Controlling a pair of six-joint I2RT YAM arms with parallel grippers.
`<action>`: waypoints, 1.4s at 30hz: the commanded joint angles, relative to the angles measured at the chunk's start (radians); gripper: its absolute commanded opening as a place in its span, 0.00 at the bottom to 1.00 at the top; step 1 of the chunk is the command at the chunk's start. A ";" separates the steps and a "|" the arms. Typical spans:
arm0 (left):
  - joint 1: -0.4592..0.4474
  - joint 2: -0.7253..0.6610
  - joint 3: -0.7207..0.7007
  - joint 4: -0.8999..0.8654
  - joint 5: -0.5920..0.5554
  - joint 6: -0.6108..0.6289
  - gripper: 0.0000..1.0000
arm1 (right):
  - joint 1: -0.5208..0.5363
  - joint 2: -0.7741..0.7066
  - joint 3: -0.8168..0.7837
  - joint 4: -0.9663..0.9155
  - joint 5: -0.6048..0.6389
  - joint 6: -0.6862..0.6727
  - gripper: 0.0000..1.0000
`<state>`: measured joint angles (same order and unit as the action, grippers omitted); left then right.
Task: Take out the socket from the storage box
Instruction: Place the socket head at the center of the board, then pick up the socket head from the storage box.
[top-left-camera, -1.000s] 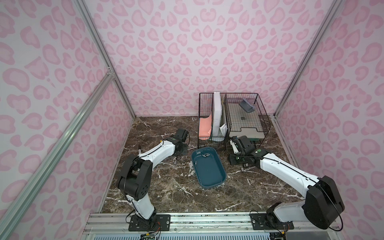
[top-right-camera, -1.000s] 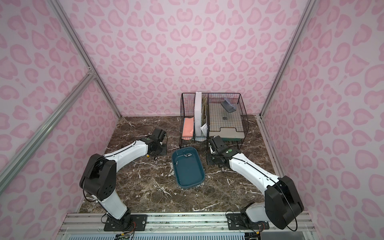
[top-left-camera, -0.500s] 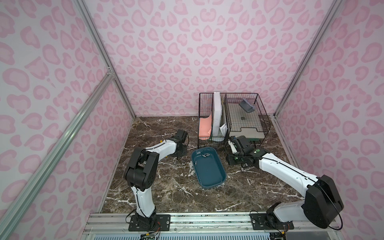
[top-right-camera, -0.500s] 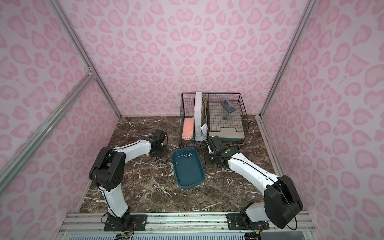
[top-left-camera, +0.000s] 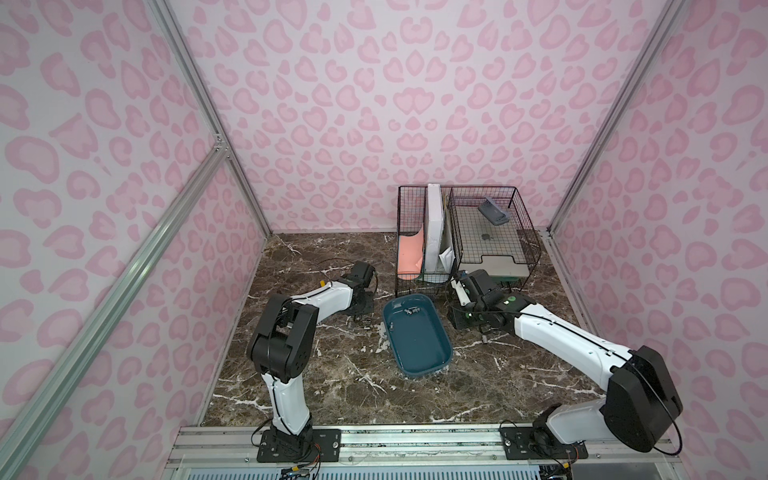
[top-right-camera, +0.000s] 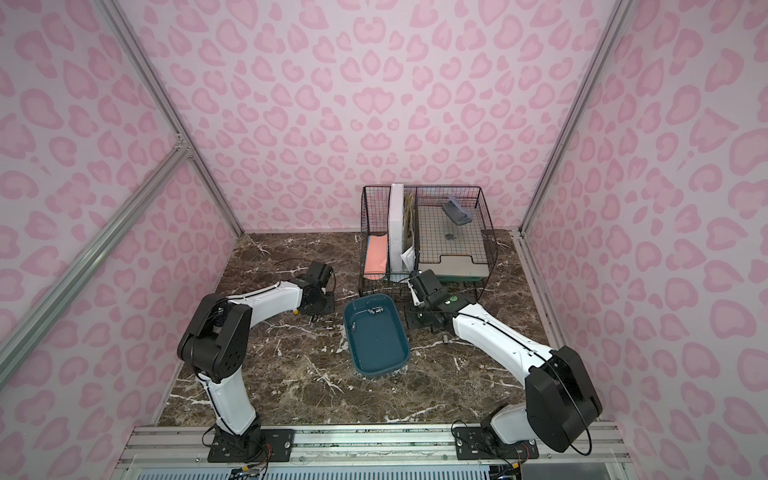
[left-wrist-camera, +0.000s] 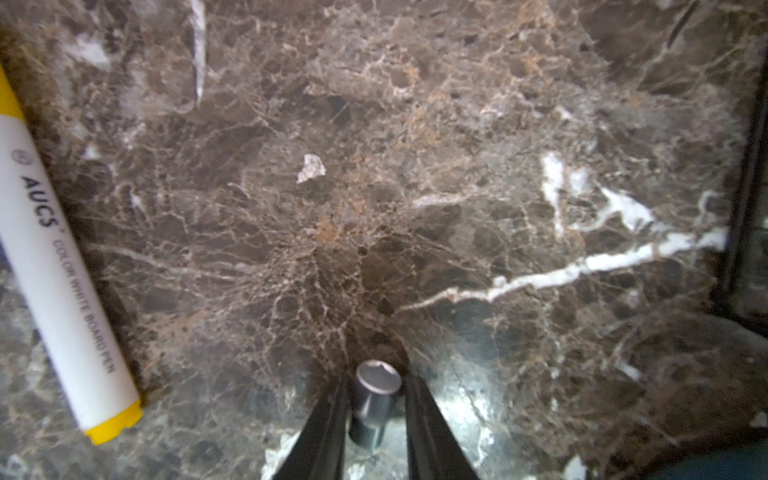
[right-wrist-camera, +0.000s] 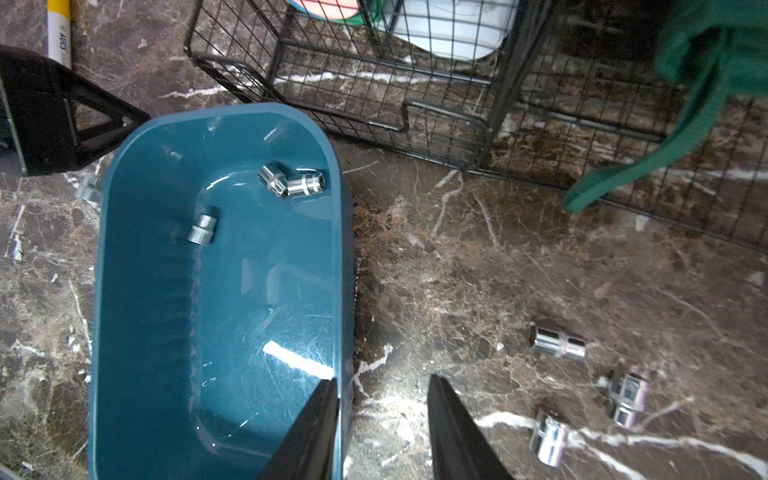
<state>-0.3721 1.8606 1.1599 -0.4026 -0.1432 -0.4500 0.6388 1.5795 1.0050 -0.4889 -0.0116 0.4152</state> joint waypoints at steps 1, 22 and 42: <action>0.001 -0.028 0.005 -0.020 0.004 -0.006 0.33 | 0.012 0.015 0.023 0.034 -0.007 -0.023 0.42; 0.011 -0.456 -0.046 -0.215 0.010 0.008 0.40 | 0.142 0.368 0.348 0.092 -0.030 -0.191 0.40; 0.018 -0.606 -0.114 -0.242 0.010 0.019 0.41 | 0.164 0.566 0.454 0.065 -0.004 -0.223 0.39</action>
<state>-0.3553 1.2613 1.0470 -0.6357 -0.1329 -0.4419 0.8013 2.1326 1.4528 -0.4377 -0.0284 0.2016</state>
